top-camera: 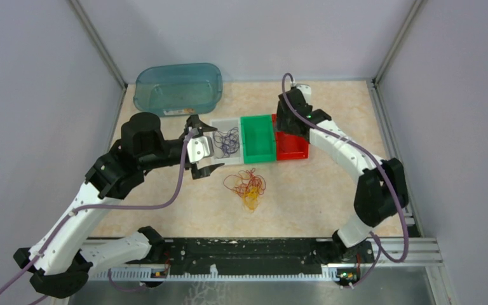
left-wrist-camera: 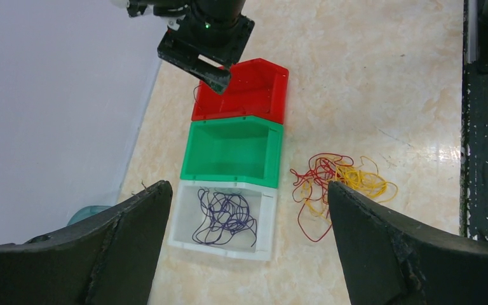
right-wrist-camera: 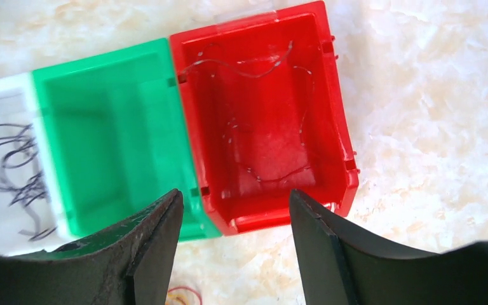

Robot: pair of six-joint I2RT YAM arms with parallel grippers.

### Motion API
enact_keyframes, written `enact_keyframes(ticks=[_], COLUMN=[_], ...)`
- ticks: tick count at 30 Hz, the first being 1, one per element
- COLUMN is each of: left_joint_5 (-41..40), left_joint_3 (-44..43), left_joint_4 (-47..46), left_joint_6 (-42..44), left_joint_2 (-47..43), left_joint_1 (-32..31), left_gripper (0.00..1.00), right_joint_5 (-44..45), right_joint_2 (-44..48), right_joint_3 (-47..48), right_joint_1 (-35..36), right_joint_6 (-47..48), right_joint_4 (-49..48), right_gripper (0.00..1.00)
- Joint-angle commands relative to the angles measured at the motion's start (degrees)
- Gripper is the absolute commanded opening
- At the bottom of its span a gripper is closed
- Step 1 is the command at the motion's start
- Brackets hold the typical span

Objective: Untangle the cables

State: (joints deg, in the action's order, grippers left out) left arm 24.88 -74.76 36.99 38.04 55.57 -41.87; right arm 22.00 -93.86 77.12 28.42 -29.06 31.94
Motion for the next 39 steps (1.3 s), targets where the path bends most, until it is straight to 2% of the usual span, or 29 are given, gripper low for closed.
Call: enact_keyframes(ticks=[1, 7, 15, 25, 29, 34, 39], left_joint_5=[0.6, 0.7, 0.2, -0.1, -0.2, -0.4, -0.1], left_joint_3=[-1.8, -1.9, -1.5, -0.8, -0.7, -0.5, -0.4], left_joint_4=[0.7, 0.4, 0.4, 0.2, 0.0, 0.1, -0.4], left_joint_6=[0.5, 0.5, 0.6, 1.3, 1.4, 1.5, 1.6], left_joint_2=[-0.3, -0.1, -0.4, -0.9, -1.2, -1.5, -1.3], left_joint_1=[-0.1, -0.1, -0.1, -0.1, -0.1, -0.1, -0.1], left_gripper=[0.97, 0.97, 0.97, 0.97, 0.97, 0.97, 0.97], right_joint_5=[-8.6, -10.9, -5.9, 0.6, 0.2, 0.8, 1.9], right_joint_2=[6.5, 2.7, -13.3, -19.4, -20.3, -17.4, -14.6], right_joint_3=[-1.3, 5.2, 20.4, 22.3, 21.8, 17.8, 12.1], right_joint_1=[-1.4, -4.4, -4.9, -4.9, -4.9, -5.0, -4.9], right_joint_6=[2.1, 1.1, 2.5, 2.6, 2.0, 1.1, 0.5], right_joint_4=[-1.2, -3.0, -0.6, -1.6, -2.1, -3.7, -6.0], right_gripper=[0.63, 0.62, 0.56, 0.46, 0.37, 0.16, 0.0])
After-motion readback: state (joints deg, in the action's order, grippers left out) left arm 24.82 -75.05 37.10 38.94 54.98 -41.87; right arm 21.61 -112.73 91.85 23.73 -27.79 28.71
